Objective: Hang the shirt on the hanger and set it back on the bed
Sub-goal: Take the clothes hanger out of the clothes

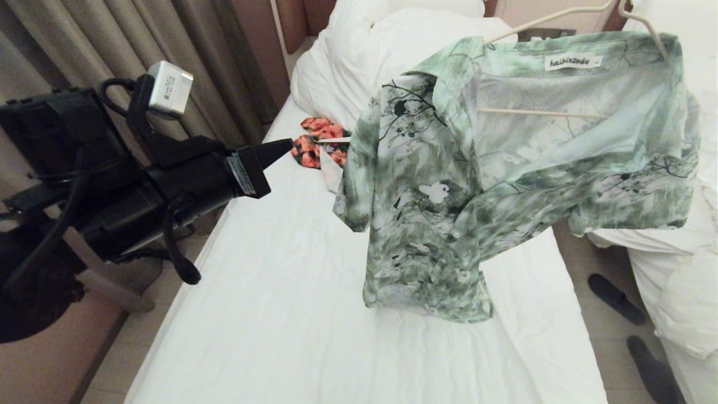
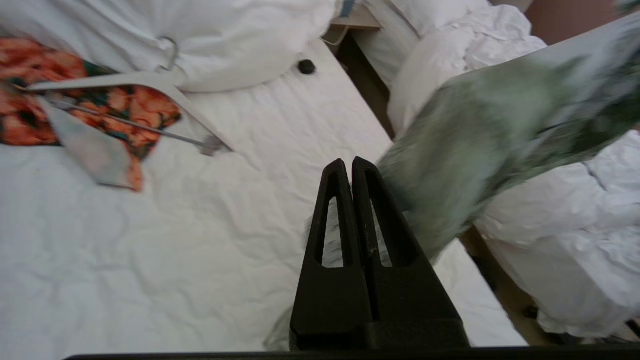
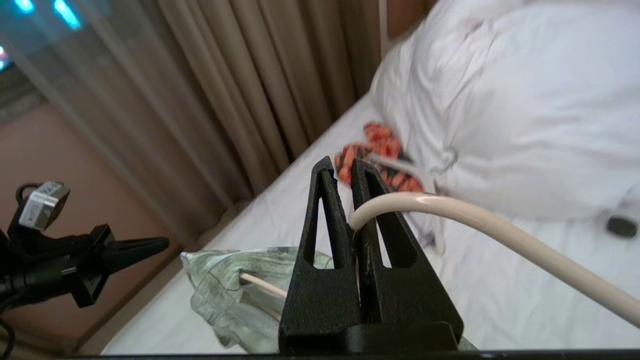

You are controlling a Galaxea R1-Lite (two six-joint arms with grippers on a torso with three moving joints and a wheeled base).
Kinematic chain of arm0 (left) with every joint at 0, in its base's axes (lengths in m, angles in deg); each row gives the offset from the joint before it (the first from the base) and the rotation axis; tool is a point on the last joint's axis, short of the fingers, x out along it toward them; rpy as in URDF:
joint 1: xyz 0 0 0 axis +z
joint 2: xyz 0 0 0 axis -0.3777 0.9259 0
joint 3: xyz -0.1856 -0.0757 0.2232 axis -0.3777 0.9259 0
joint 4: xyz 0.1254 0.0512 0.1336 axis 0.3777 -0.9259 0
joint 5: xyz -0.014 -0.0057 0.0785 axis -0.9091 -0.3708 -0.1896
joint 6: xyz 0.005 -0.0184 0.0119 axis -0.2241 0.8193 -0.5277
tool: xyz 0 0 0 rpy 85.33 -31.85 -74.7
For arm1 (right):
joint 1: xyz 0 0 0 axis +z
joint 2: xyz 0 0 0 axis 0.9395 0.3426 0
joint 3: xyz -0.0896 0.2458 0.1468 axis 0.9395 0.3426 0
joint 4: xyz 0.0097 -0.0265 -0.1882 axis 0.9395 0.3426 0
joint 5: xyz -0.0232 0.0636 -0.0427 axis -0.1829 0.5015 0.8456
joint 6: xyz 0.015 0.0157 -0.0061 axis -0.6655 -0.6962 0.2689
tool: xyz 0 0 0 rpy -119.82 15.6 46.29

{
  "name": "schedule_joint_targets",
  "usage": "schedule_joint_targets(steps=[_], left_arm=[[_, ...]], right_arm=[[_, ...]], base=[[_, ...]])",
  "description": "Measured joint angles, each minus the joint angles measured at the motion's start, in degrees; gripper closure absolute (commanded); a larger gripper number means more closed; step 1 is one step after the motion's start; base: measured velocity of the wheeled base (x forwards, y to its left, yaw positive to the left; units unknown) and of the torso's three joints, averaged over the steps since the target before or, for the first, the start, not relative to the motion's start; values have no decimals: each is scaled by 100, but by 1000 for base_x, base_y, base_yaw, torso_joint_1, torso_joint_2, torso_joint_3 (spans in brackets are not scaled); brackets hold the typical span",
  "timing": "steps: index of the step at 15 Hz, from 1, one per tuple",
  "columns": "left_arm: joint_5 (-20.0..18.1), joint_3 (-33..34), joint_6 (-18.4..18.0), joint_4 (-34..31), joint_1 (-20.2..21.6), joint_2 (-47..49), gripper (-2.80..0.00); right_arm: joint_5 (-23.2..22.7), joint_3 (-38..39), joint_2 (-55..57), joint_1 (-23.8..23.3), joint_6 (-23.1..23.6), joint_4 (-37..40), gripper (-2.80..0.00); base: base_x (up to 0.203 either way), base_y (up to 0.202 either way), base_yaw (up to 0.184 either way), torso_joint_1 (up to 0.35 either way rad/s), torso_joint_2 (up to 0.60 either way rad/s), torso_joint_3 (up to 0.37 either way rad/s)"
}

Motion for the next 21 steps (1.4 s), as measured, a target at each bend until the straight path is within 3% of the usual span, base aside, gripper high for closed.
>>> schedule_joint_targets(steps=[4,5,9,12,15,21], left_arm=[[67,80,-1,25,-295,161,0],[61,131,-16,29,-305,185,-280],[21,246,-30,115,-427,273,-280],[115,384,-39,906,-610,544,-280],[755,421,-46,1746,-950,960,-280],[828,440,-35,1826,-1196,1240,-280]], right_arm=[[0,150,146,-128,-11,-16,0],[-1,150,181,-181,-16,-18,0],[-45,178,247,-239,-357,-7,0],[-50,267,272,-139,-418,-13,0],[-47,307,311,-88,-419,-37,0],[-49,320,330,-60,-421,-40,0]], base=[[0,0,0,0,0,0],[0,0,0,0,0,0],[0,0,0,0,0,0],[0,0,0,0,0,0],[0,0,0,0,0,0],[0,0,0,0,0,0]])
